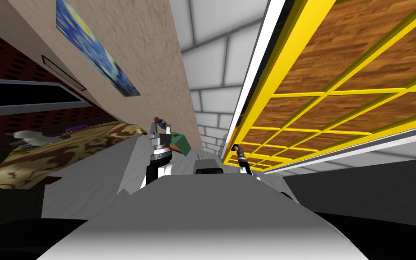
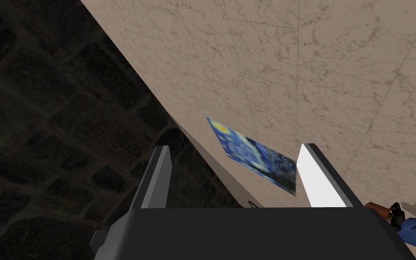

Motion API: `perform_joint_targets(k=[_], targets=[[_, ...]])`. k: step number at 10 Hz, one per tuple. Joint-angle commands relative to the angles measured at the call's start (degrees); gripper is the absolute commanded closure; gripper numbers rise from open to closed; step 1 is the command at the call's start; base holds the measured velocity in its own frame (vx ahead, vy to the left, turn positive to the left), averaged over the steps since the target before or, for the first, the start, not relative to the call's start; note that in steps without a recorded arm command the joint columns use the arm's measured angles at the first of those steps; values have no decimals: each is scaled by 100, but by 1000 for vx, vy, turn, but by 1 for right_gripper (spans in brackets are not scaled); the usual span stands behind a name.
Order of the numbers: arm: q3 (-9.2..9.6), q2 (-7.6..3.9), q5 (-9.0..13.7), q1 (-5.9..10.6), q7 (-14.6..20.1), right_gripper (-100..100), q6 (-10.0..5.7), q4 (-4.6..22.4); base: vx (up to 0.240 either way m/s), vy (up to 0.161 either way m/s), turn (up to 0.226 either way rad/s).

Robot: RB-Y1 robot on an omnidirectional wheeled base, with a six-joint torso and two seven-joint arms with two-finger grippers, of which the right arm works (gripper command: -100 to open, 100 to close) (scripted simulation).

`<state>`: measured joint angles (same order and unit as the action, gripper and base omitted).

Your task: Pull the door open

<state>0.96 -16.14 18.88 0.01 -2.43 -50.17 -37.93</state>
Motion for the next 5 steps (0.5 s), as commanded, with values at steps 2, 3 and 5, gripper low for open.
perform_joint_targets(k=[2,3,5], targets=[[104,68,23,34,419,100,-30,41,-32,-2,27],[104,68,23,34,441,100,-30,41,-21,-9,17],[136,59,98,49,822,100,-35,57,-39,-17,64]])
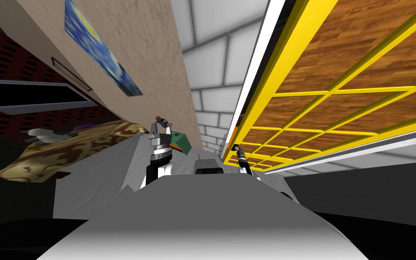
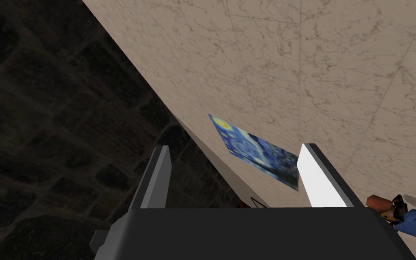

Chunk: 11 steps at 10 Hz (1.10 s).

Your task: Pull the door open

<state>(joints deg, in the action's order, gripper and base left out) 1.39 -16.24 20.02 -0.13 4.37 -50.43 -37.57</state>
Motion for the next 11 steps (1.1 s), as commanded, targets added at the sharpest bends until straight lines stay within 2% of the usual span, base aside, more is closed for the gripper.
perform_joint_targets(k=[1,3,4,6,7,9,10,11], targets=[[93,69,-15,63,241,100,-9,21,-36,-13,22],[110,65,23,70,481,100,-11,29,-35,-9,29],[126,60,60,78,708,100,-13,37,-35,-7,79],[126,60,60,78,720,100,-13,37,-23,-11,9],[142,55,98,85,960,100,-16,45,-18,-5,40],[159,51,136,93,1200,100,-18,54,-38,-7,47],[159,51,136,93,1200,100,-18,54,-20,-7,7],[175,46,173,100,1439,100,-20,62,-21,-12,52]])
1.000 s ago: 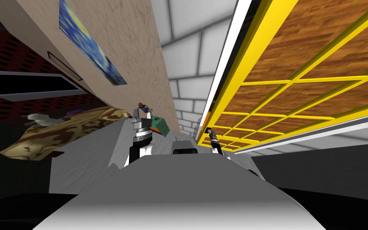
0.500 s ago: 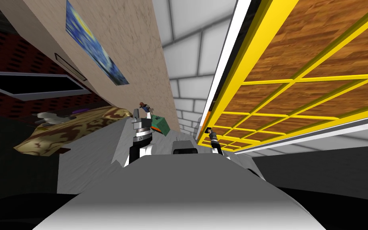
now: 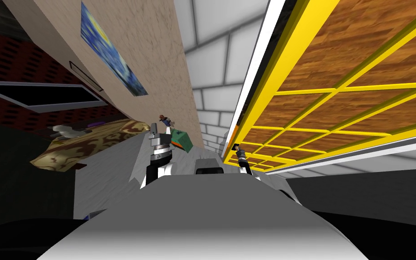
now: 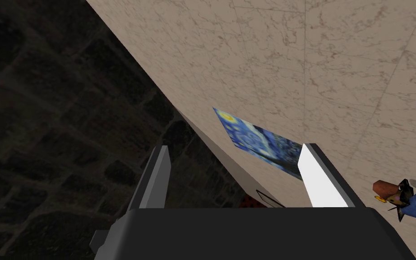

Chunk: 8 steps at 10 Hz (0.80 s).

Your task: Pull the door open

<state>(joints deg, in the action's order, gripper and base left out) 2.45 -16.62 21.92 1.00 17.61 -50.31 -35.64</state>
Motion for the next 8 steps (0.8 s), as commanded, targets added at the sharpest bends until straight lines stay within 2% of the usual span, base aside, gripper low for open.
perform_joint_targets(k=[1,2,3,4,5,6,8], targets=[[84,79,20,-6,286,100,-35,-124,-37,-21,57],[84,79,20,-6,355,100,-35,-124,-42,-12,22],[100,75,57,1,578,100,-37,-116,-36,-6,33],[100,75,57,1,594,100,-37,-116,-27,-11,34],[116,70,94,8,796,100,-39,-108,-38,-9,51],[105,13,197,32,913,-100,-35,56,-50,-19,5],[156,32,309,18,1170,-100,-34,2,-67,-2,61]])
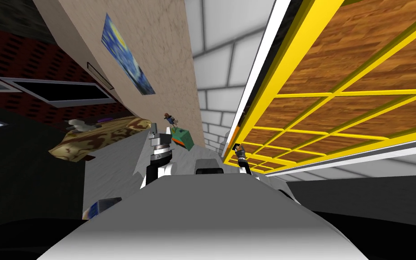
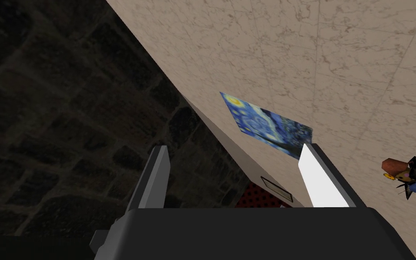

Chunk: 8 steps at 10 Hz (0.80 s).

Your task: Pull the door open

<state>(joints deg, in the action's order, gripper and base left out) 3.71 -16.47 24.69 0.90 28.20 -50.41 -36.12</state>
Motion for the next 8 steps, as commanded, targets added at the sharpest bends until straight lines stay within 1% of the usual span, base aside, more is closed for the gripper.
perform_joint_targets(k=[1,2,3,5,6,8], targets=[[63,29,103,20,286,-100,-23,15,-73,15,40],[98,42,178,10,429,-100,-23,-21,-78,19,36],[98,42,178,10,470,-100,-23,-21,-47,3,7],[178,71,354,-12,839,-100,-22,-106,-56,-12,44],[178,71,354,-12,906,-100,-22,-106,-46,-11,16],[267,103,550,-37,1271,-100,-21,-200,-55,-11,42]])
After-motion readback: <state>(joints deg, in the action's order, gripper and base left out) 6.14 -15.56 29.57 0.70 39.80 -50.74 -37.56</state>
